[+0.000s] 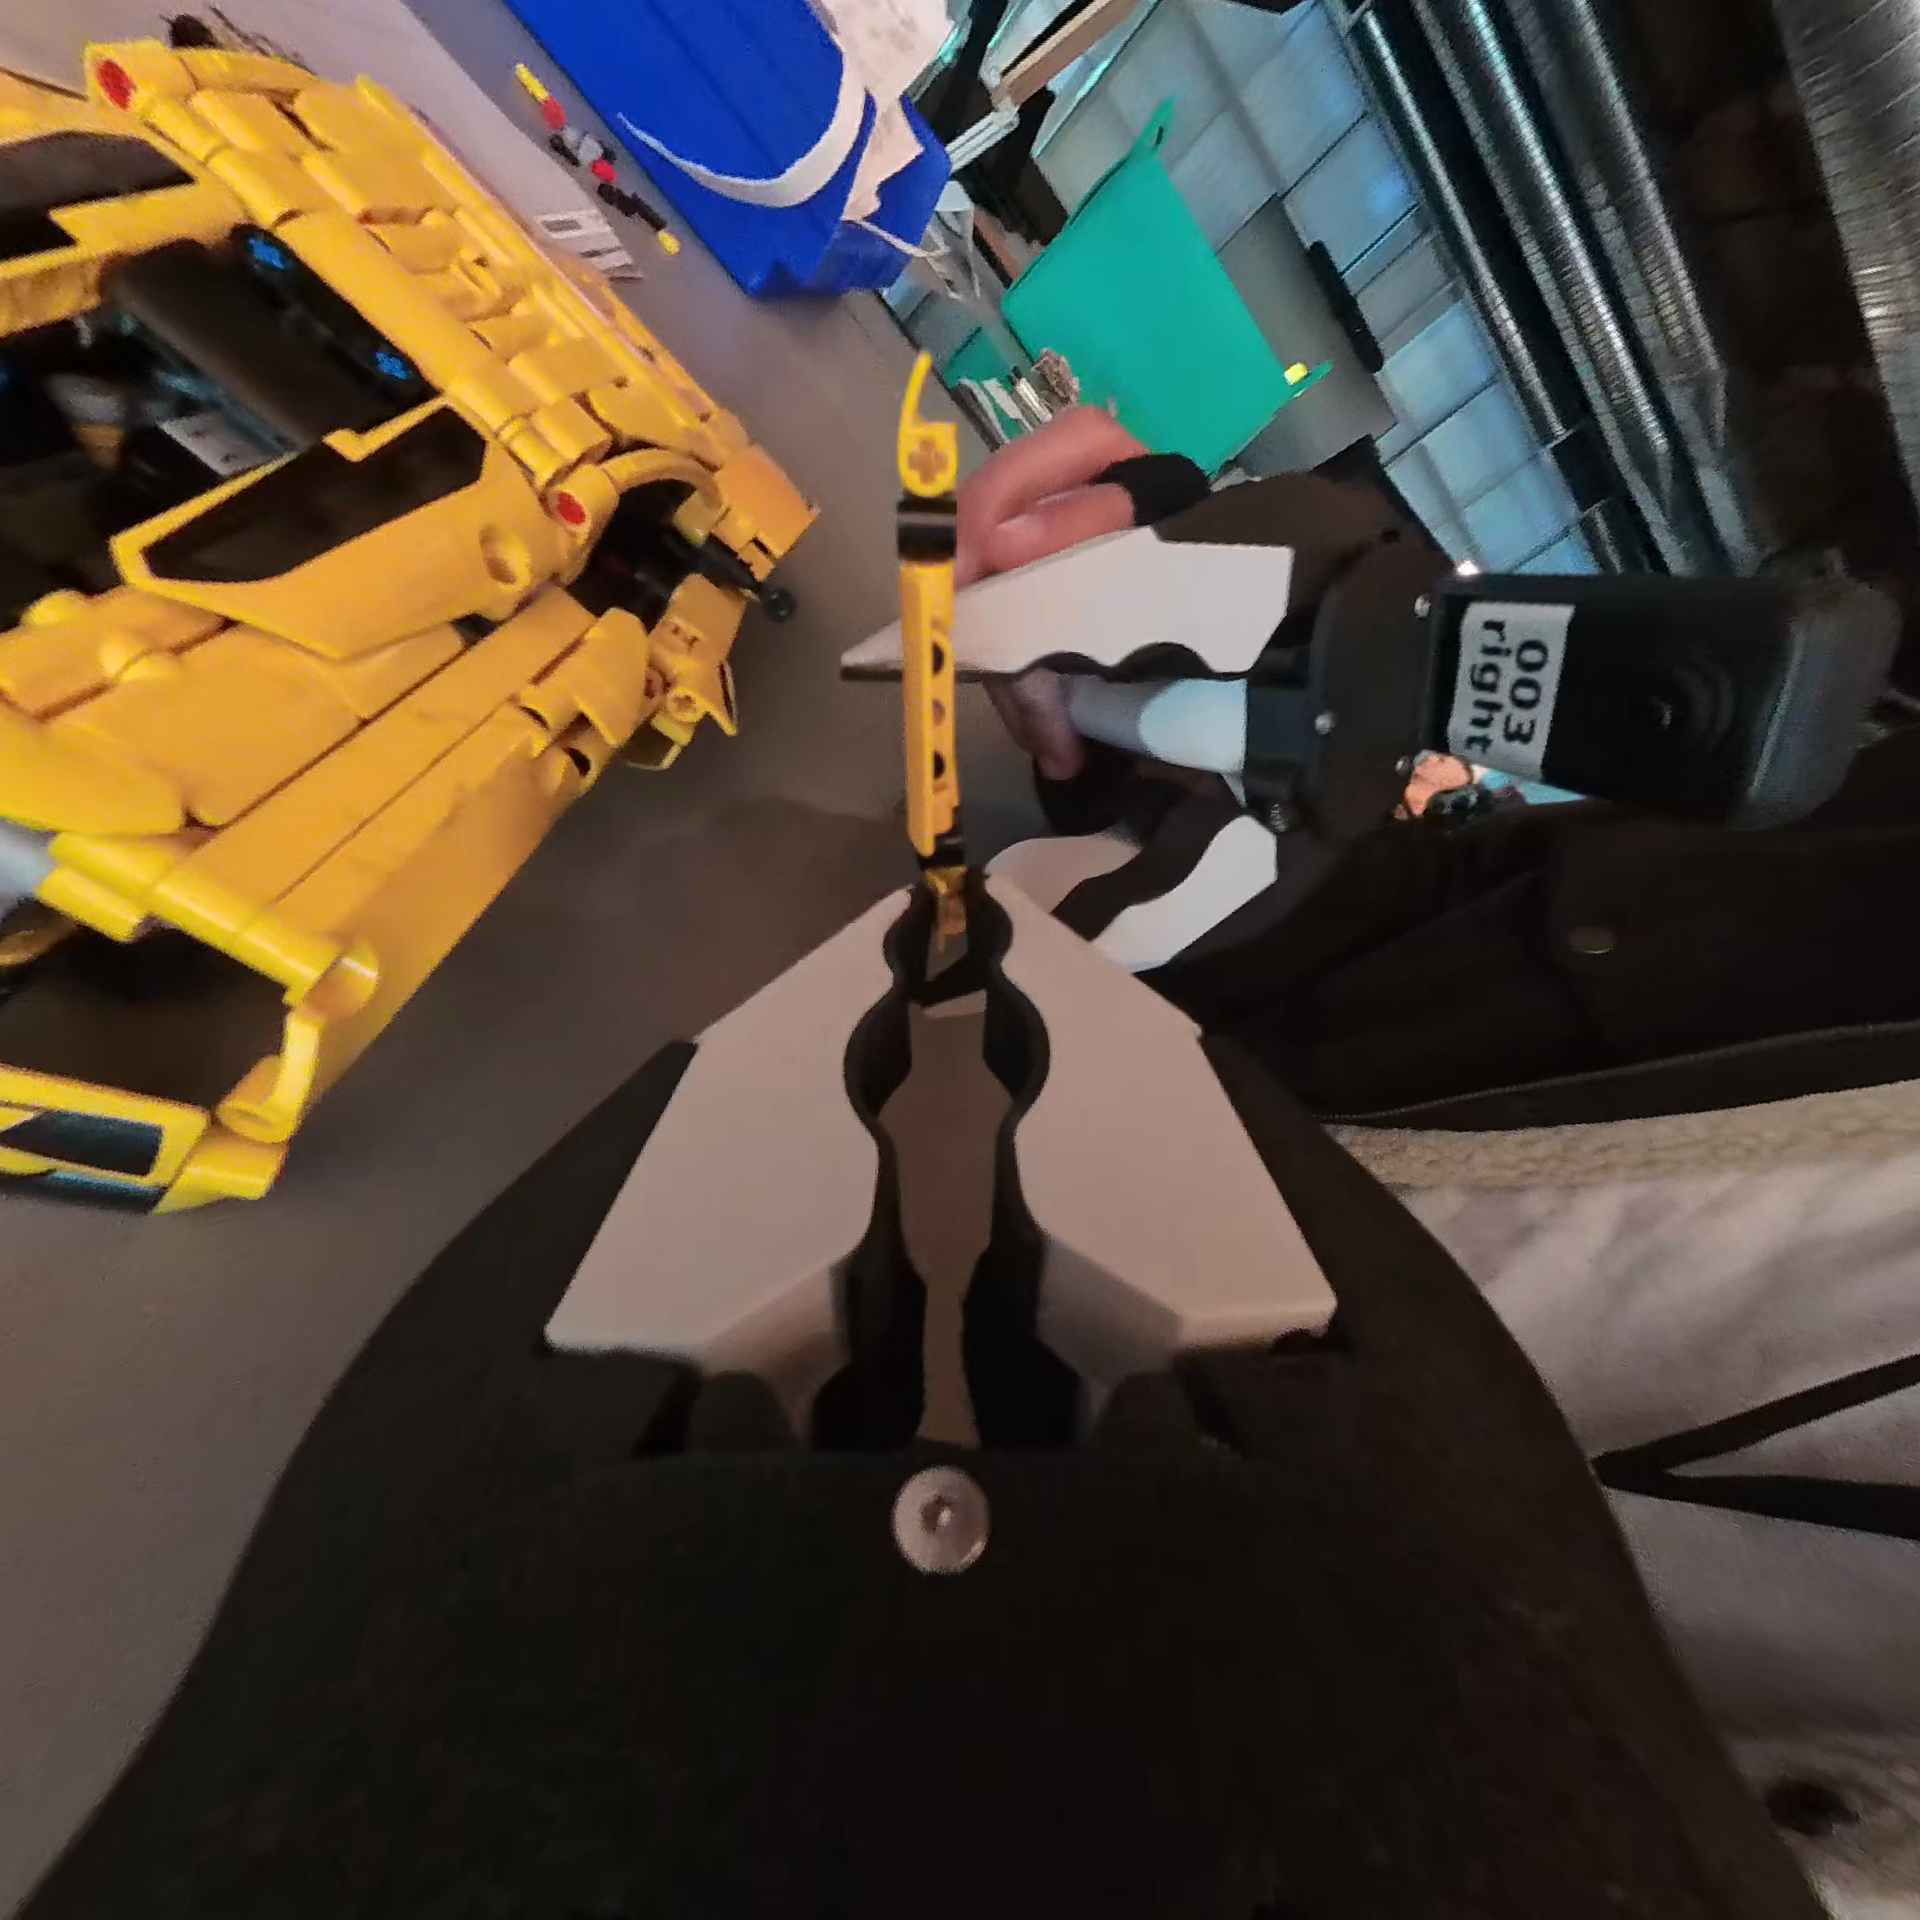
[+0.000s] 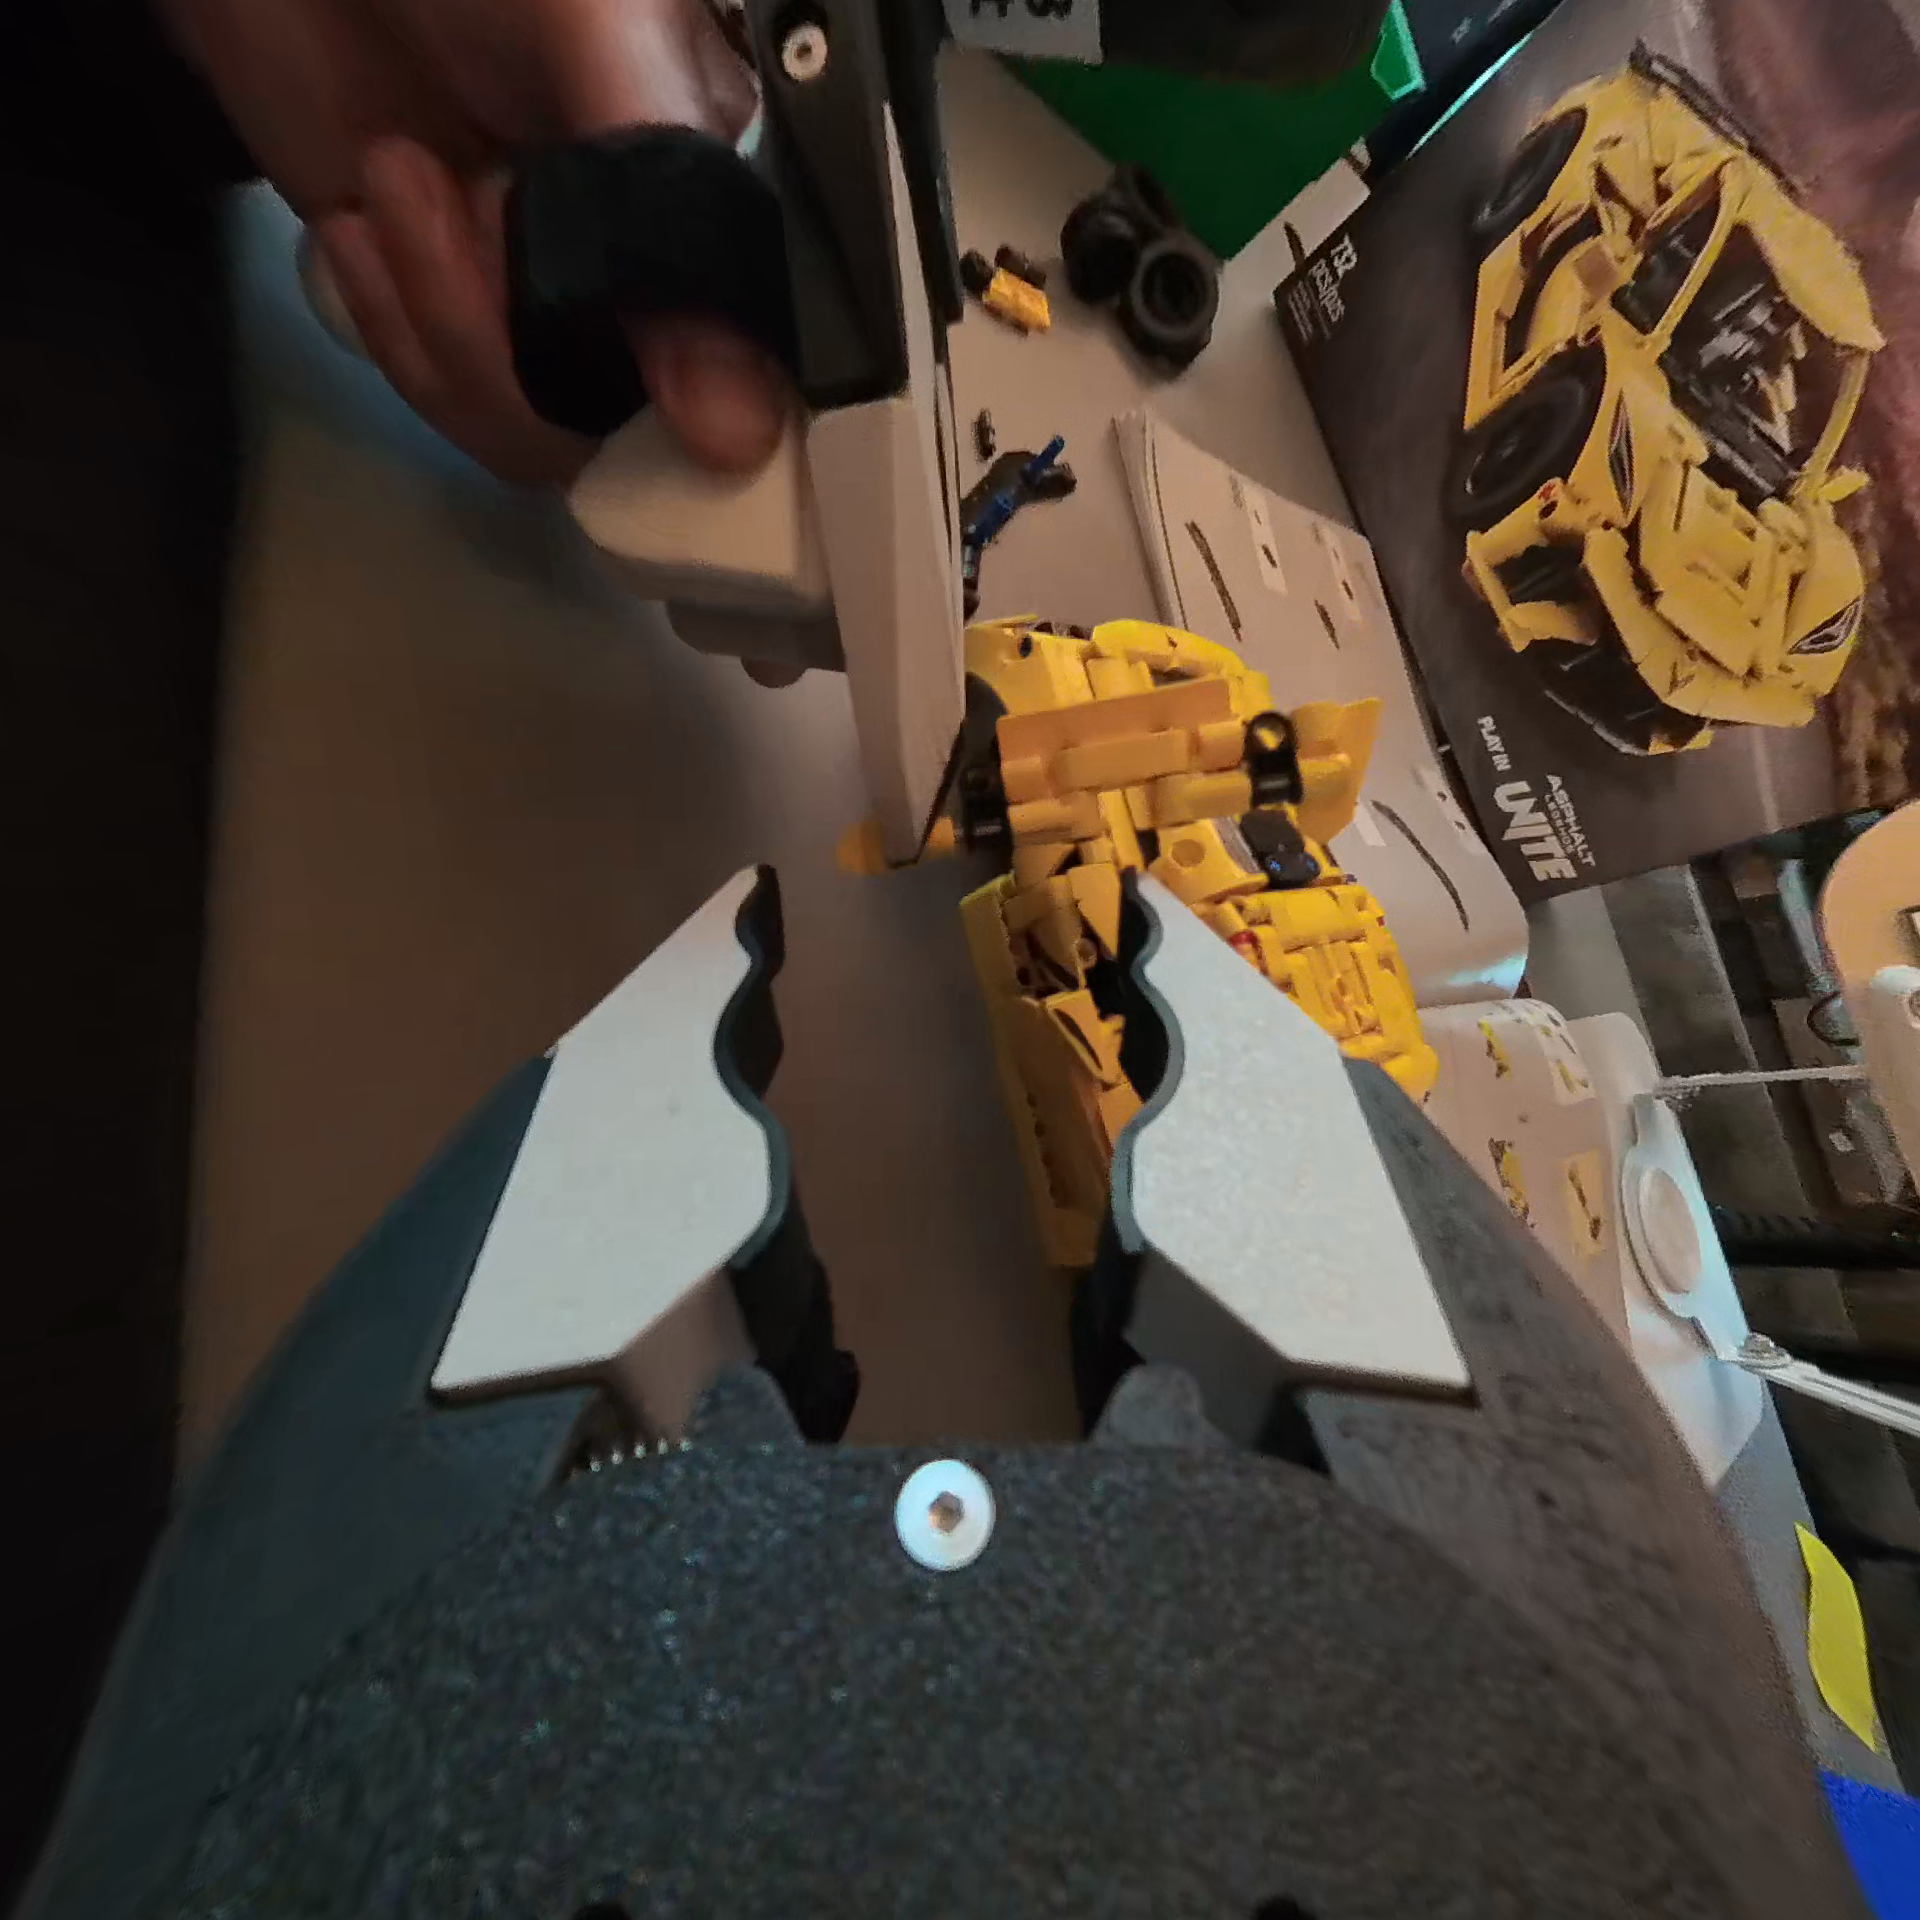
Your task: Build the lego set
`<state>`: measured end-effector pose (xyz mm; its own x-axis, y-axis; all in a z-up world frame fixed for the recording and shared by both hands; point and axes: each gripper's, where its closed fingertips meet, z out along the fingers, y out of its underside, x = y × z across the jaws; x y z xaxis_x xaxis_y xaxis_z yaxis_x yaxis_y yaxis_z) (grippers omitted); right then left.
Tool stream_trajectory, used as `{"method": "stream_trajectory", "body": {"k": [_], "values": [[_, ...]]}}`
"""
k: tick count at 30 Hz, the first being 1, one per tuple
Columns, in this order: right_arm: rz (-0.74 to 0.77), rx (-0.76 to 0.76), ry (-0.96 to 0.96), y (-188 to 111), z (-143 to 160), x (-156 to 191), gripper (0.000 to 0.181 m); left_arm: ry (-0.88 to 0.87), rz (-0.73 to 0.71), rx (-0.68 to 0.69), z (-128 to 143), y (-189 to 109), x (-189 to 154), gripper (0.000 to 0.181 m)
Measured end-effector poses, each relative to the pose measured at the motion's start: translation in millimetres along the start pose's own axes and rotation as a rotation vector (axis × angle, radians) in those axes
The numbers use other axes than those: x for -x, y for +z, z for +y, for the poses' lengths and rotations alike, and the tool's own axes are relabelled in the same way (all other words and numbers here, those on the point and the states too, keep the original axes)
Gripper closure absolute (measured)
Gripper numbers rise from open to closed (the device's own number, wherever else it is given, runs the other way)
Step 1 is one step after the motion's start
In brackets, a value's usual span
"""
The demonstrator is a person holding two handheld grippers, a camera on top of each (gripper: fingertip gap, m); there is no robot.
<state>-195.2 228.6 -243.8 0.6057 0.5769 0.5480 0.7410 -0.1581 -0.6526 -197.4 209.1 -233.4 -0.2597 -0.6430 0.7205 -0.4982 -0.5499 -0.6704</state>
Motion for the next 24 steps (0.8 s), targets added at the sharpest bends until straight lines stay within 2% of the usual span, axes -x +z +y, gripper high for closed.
{"method": "stream_trajectory", "body": {"k": [5, 8, 11, 24], "values": [[-0.014, -0.027, -0.007, 0.0, -7.8, 6.1, 0.123, -0.011, 0.010, 0.036, 6.0, 5.0, -1.8, 0.176], [0.008, 0.005, -0.046, 4.4, -3.3, 6.8, 0.128, -0.014, 0.014, 0.055, 9.5, 6.5, -2.6, 0.176], [0.034, 0.011, -0.106, 2.6, -5.1, 5.6, 0.129, -0.015, 0.026, 0.053, 8.9, 5.9, -4.7, 0.176], [0.026, 0.056, -0.143, 2.6, -2.8, 7.7, 0.132, -0.017, 0.024, 0.061, 10.7, 6.2, -3.8, 0.176]]}}
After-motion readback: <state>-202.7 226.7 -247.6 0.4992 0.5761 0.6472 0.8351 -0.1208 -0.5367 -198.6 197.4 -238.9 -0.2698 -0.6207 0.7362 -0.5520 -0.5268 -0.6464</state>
